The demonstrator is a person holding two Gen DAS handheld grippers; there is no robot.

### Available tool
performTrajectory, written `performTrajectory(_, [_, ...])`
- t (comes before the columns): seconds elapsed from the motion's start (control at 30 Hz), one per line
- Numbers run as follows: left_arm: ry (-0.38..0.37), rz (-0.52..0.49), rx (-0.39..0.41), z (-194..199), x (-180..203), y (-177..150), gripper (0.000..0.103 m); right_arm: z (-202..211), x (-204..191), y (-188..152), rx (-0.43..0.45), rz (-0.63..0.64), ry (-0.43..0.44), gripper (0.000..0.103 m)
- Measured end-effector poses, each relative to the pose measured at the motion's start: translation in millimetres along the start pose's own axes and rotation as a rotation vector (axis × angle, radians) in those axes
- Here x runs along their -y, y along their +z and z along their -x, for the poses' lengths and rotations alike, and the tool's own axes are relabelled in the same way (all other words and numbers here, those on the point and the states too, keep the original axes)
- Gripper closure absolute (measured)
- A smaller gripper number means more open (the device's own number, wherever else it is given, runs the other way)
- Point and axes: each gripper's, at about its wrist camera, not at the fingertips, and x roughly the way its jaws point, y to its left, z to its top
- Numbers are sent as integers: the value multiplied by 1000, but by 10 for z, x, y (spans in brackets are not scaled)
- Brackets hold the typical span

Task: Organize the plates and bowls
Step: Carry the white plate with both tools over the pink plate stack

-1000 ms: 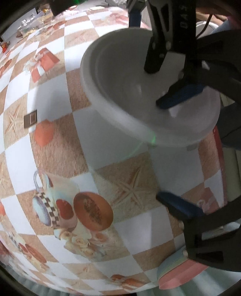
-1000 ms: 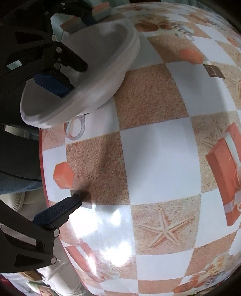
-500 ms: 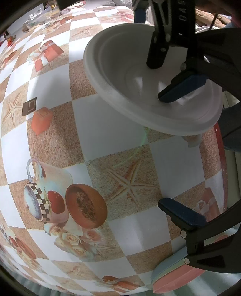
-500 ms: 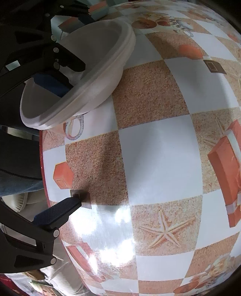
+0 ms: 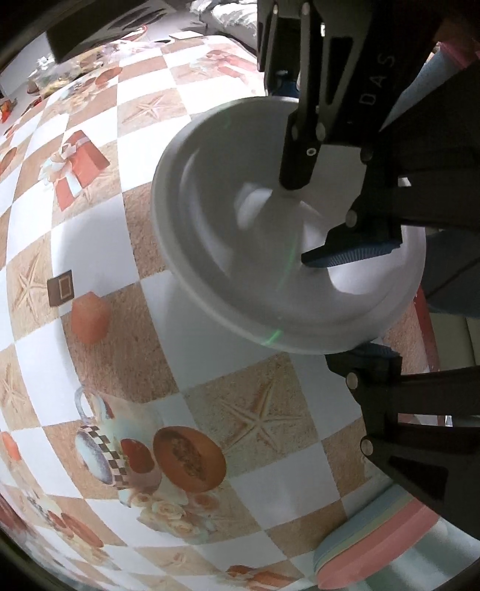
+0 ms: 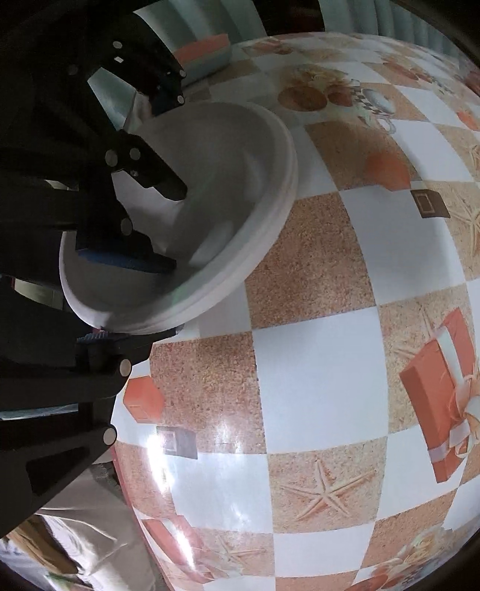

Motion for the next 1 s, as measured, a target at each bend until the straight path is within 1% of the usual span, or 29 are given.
performTrajectory(0.13, [4, 29, 11, -23, -100, -74, 63, -20, -124, 5, 14, 26, -16, 73])
performTrajectory(0.23, [6, 71, 21, -6, -243, -127, 63, -11, -364, 35, 18, 51, -25, 73])
performTrajectory(0.33, [11, 128, 33, 6, -464, -210, 63, -28, -509, -3, 17, 97, -36, 73])
performTrajectory(0.6, [-1, 263, 56, 42, -1023, -447, 63, -154, -1142, 17, 16, 232, -67, 73])
performTrajectory(0.73, [-2, 277, 67, 72, -1197, -511, 63, -210, -1345, 0, 19, 266, -81, 73])
performTrajectory(0.83, [6, 273, 79, 90, -1205, -508, 63, -211, -1372, -20, 13, 269, -85, 73])
performTrajectory(0.9, [18, 268, 95, 143, -1205, -505, 63, -149, -1393, 16, 14, 264, -84, 73])
performTrajectory(0.93, [17, 269, 106, 185, -1213, -499, 63, -68, -1383, 77, 16, 265, -84, 73])
performTrajectory(1.0, [12, 272, 123, 279, -1223, -441, 63, 0, -1423, 78, 25, 270, -85, 73])
